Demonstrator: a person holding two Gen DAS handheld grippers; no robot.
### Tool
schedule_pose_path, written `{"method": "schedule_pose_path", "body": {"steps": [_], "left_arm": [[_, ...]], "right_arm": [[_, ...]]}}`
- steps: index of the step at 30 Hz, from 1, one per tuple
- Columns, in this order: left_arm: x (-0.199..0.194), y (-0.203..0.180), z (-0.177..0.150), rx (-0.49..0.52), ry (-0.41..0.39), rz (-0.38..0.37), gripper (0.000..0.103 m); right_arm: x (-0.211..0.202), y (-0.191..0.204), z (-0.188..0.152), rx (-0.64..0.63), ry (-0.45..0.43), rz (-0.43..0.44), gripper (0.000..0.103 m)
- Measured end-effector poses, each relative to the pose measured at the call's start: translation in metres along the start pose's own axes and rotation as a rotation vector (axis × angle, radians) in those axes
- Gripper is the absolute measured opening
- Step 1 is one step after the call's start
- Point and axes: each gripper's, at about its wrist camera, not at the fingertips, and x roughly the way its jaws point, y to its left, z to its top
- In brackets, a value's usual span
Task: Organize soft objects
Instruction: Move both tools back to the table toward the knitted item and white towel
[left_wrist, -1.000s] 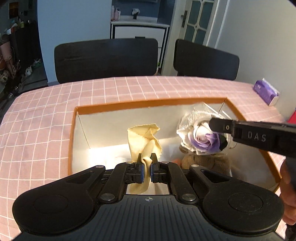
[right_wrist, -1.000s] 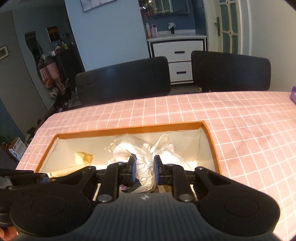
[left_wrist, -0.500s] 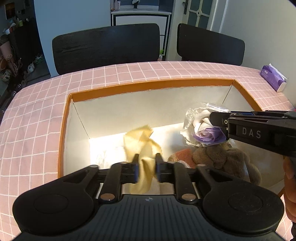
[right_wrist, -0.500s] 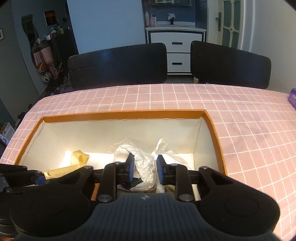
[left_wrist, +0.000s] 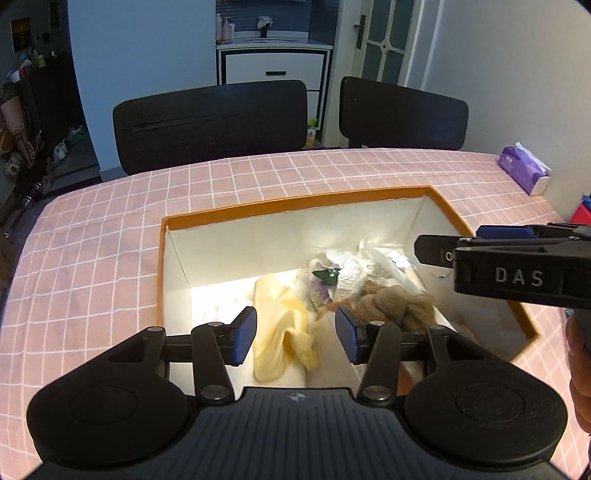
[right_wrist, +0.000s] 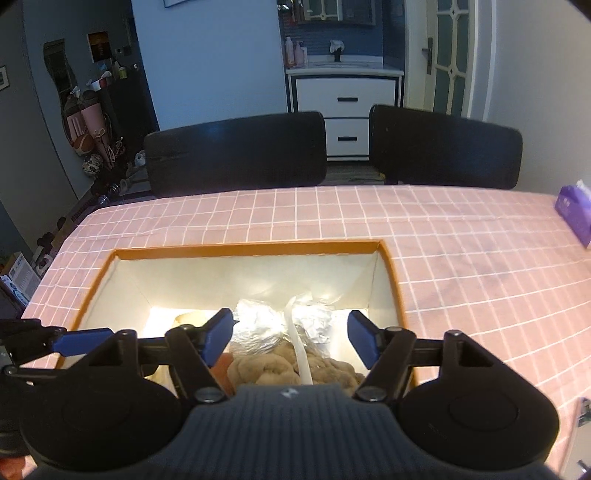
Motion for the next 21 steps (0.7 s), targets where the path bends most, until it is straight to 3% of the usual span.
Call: {"method": "schedule_pose_path", "body": {"steps": [6, 13, 21], "left_arm": [[-0.03, -0.002, -0.012, 0.013, 0.011, -0.024, 0.059], [-0.074, -0.016, -0.045, 0.081, -0.045, -0.057, 0.059], [-0.115, -0.031, -0.089, 0.086, -0.114, -0.125, 0.059]], "right_arm": [[-0.043, 0.005, -0.014, -0.049, -0.012, 0.004, 0.077], [-0.087, 0.014, -0.048, -0.104, -0.045, 0.022, 0.081], [-0.114, 0.014, -0.098, -0.129, -0.014, 0.032, 0.082]]}}
